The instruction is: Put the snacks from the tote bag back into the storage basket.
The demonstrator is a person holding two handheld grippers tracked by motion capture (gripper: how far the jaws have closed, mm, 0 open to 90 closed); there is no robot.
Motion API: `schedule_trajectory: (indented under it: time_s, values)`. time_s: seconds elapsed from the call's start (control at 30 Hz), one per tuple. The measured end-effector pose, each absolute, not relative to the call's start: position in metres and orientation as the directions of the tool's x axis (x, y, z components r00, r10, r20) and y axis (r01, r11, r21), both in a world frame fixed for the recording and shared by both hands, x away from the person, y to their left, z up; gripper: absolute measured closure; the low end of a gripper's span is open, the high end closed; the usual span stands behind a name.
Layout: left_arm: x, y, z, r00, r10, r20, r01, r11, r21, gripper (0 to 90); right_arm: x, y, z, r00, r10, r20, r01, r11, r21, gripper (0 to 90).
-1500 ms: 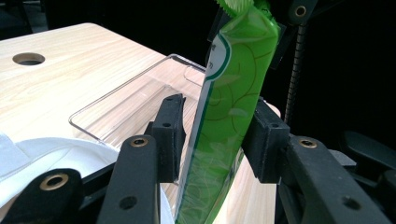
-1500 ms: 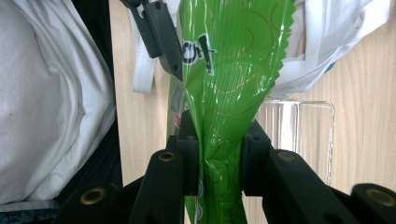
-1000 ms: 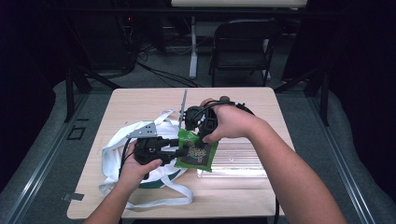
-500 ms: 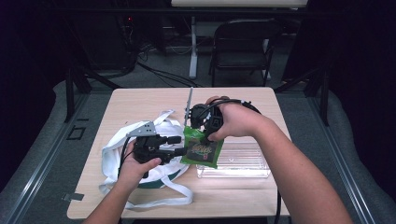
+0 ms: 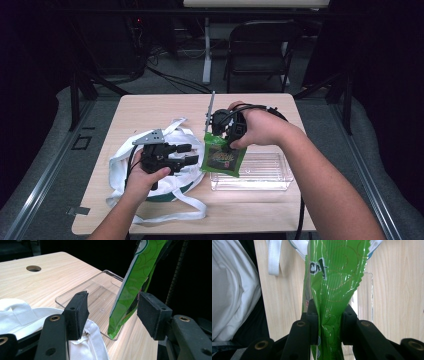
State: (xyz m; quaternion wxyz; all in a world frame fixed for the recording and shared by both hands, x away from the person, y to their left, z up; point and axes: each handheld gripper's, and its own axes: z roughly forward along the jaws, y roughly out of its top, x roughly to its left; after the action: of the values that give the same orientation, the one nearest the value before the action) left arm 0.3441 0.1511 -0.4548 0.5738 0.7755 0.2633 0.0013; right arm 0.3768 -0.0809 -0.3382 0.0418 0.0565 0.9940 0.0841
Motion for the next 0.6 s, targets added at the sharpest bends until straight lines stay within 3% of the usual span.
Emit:
schedule_trajectory:
  time_s: [0.6]
  values:
    - [0.349, 0.155, -0.457, 0.851, 0.418, -0.316, 0.426, -0.201, 0.882, 42.3, 0.377, -0.098, -0.335, -0.984, 0.155, -0.093, 0.138, 0.977, 0.165, 74.4]
